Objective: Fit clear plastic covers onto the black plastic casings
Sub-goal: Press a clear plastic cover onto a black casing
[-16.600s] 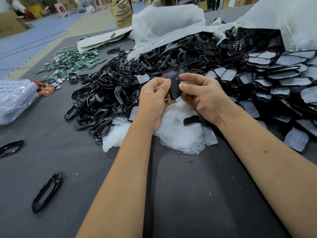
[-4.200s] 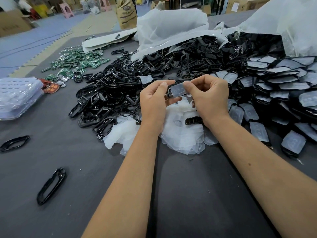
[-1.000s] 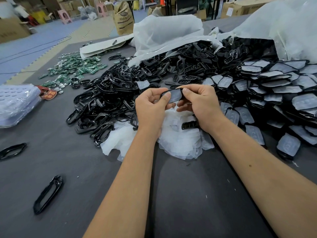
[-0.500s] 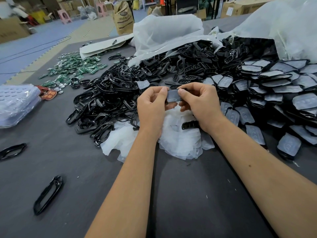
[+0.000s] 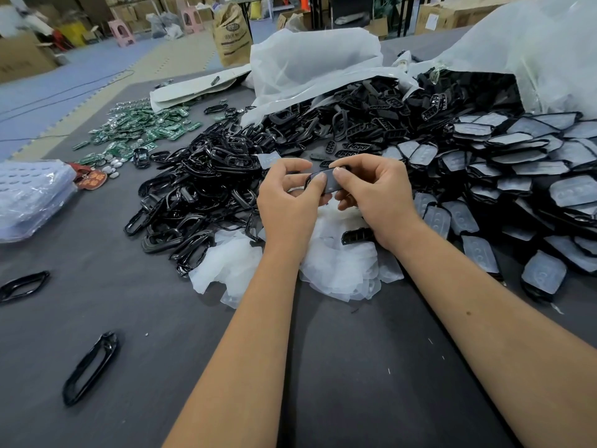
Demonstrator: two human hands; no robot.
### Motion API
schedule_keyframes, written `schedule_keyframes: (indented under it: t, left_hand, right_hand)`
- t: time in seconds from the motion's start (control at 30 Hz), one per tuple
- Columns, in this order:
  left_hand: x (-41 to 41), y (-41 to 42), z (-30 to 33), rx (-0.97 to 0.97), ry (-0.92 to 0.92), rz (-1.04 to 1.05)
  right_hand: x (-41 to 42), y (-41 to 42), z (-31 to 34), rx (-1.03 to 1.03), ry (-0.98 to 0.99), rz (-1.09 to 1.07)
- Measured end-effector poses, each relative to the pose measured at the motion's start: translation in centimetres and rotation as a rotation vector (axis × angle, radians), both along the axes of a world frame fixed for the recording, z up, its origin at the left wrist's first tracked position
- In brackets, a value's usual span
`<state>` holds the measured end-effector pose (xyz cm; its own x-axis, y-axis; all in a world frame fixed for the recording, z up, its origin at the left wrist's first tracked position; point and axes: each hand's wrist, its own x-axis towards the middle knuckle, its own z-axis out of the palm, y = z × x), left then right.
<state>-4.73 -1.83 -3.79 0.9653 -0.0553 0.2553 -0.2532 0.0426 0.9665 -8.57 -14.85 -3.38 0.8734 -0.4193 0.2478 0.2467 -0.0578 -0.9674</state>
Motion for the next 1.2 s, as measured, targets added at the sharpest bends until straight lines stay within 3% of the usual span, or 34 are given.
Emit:
schedule_keyframes:
  t: [0.5, 0.87, 1.2]
  left_hand:
    - [0.33, 0.16, 0.31, -0.13, 0.174, -0.057]
    - [0.1, 0.13, 0.31, -0.08, 0.116, -0.048]
    - [0.58, 0.43, 0.39, -0.197, 0.248, -0.082]
  right_hand:
    - [0.04, 0.12, -0.01, -0.045, 0.019, 0.0]
    - [0.03, 0.16, -0.11, -0.124, -0.001, -0.014]
    - [0.01, 0.28, -0.02, -0.103, -0.017, 0.002]
